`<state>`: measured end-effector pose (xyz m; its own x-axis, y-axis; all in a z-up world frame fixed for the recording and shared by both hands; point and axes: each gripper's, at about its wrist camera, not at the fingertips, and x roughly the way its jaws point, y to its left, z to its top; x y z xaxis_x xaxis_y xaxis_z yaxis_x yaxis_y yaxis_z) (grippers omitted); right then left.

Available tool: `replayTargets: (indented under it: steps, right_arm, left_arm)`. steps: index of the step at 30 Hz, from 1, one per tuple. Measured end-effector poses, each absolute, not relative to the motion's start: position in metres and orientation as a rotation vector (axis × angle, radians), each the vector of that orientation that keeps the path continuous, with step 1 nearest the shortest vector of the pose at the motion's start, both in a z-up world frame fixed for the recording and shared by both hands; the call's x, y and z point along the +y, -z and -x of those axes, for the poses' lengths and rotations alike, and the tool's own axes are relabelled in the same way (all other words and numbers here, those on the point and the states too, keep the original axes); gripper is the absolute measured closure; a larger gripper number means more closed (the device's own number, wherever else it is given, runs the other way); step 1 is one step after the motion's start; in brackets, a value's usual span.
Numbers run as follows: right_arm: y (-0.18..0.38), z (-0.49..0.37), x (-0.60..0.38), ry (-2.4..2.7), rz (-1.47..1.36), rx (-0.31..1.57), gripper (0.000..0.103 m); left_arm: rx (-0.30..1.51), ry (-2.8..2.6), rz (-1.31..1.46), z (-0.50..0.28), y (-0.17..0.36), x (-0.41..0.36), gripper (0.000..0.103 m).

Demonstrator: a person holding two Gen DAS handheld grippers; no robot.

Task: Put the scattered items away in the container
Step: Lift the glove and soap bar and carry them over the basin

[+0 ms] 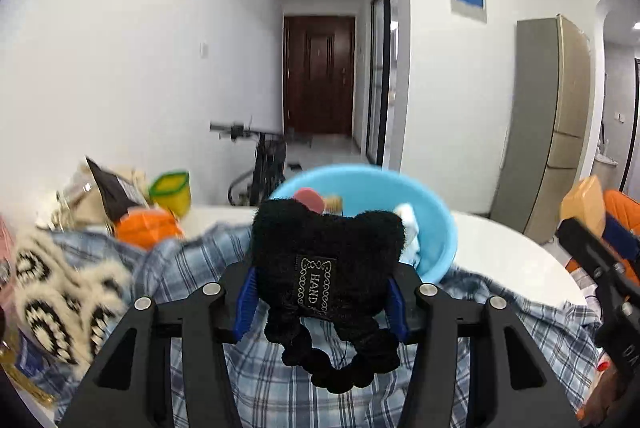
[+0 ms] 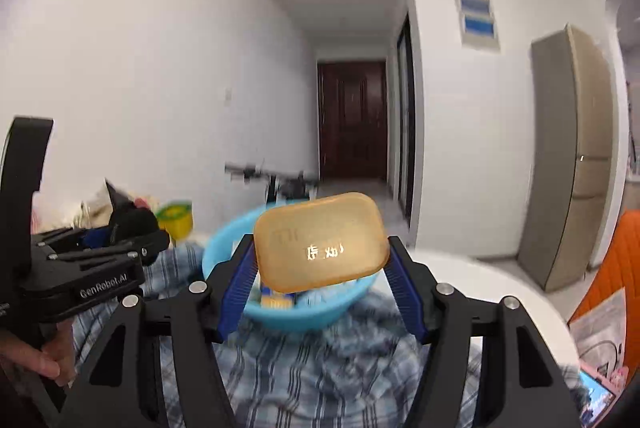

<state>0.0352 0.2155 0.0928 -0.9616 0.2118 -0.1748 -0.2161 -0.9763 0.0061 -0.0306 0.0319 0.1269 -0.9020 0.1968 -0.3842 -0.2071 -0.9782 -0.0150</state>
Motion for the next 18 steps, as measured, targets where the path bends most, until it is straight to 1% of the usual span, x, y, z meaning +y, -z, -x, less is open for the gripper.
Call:
replayTargets:
  steps: [3, 7, 10, 13, 15, 18]
  right_arm:
    - [-0.100, -0.042, 0.215, -2.913, 0.211, 0.029, 0.041]
    - [-0.102, -0.026, 0.216, -2.926, 0.231, 0.016, 0.041]
    - [-0.108, 0.004, 0.220, -2.913, 0.268, -0.059, 0.041]
    - [-0.121, 0.038, 0.235, -2.931, 0.255, -0.024, 0.041]
    - [-0.130, 0.068, 0.241, -2.920, 0.258, -0.050, 0.041]
    - [-0.137, 0.120, 0.249, -2.926, 0.334, -0.089, 0.041]
  left_arm:
    - [0.044, -2.877, 0.556, 0.029, -0.133, 0.032, 0.048]
    - [0.052, -2.865, 0.550, 0.039, -0.137, 0.034, 0.048]
    - [0.061, -2.881, 0.477, 0.061, -0.147, 0.044, 0.048]
    - [0.059, -2.922, 0.435, 0.100, -0.158, 0.056, 0.048]
    - [0.040, -2.922, 0.452, 0.132, -0.163, 0.063, 0.048]
    - [-0.055, -2.838, 0.548, 0.192, -0.164, 0.068, 0.048]
